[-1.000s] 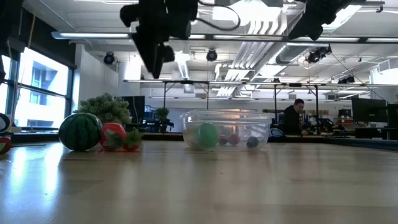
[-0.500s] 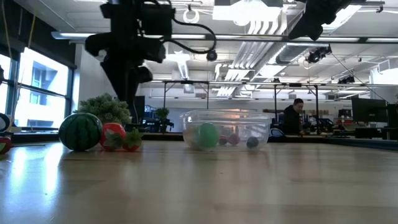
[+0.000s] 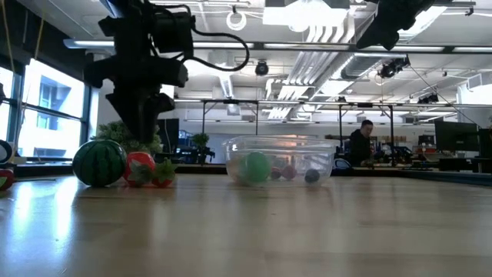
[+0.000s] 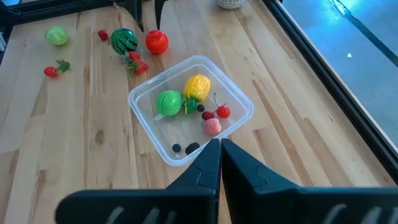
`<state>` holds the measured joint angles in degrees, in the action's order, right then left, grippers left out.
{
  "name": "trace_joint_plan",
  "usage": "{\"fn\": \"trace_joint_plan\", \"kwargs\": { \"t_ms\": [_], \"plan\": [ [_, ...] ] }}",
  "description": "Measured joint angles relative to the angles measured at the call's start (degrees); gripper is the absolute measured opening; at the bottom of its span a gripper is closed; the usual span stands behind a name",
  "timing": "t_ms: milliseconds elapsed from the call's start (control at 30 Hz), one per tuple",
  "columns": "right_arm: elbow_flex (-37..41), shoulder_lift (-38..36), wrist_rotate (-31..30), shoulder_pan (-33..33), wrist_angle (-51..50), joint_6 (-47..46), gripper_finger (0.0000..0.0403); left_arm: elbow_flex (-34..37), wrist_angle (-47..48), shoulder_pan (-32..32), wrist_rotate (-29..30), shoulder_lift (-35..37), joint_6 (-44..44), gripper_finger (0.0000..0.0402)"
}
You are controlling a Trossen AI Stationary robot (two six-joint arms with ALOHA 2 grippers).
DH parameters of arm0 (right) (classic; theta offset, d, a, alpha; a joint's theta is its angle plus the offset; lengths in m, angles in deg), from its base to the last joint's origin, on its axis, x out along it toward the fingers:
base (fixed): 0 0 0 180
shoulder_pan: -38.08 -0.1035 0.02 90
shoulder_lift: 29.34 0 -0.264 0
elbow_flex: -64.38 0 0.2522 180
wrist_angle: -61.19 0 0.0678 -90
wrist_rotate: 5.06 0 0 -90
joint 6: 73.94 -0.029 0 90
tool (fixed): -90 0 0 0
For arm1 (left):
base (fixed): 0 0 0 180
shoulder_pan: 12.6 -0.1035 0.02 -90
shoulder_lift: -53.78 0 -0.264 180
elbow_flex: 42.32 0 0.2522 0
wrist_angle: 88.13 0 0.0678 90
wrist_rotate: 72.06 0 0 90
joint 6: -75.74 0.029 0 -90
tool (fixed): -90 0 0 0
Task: Pick and placing Produce into tupperware
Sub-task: Put the orange tomato into the transparent bin
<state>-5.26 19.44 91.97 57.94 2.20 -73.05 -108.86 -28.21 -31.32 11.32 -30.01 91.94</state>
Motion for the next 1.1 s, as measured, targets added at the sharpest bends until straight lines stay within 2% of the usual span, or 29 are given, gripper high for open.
{"fn": "trace_joint_plan", "kwargs": {
  "t_ms": [367, 567, 800, 1100],
  "plan": [
    [0.0, 0.0, 0.0, 0.0, 0.0, 0.0, 0.0004, 0.0, -0.9, 0.0, 2.6, 0.0, -0.1, 0.0151],
    [0.0, 0.0, 0.0, 0.0, 0.0, 0.0, 0.0004, 0.0, -0.6, 0.0, 3.6, 0.0, -0.4, 0.0207],
    [0.0, 0.0, 0.0, 0.0, 0.0, 0.0, 0.0004, 0.0, -0.5, 0.0, 3.2, 0.0, -5.5, 0.0279],
    [0.0, 0.0, 0.0, 0.0, 0.0, 0.0, 0.0004, 1.0, -1.0, 0.0, 3.2, 0.0, -6.2, 0.0316]
  ]
}}
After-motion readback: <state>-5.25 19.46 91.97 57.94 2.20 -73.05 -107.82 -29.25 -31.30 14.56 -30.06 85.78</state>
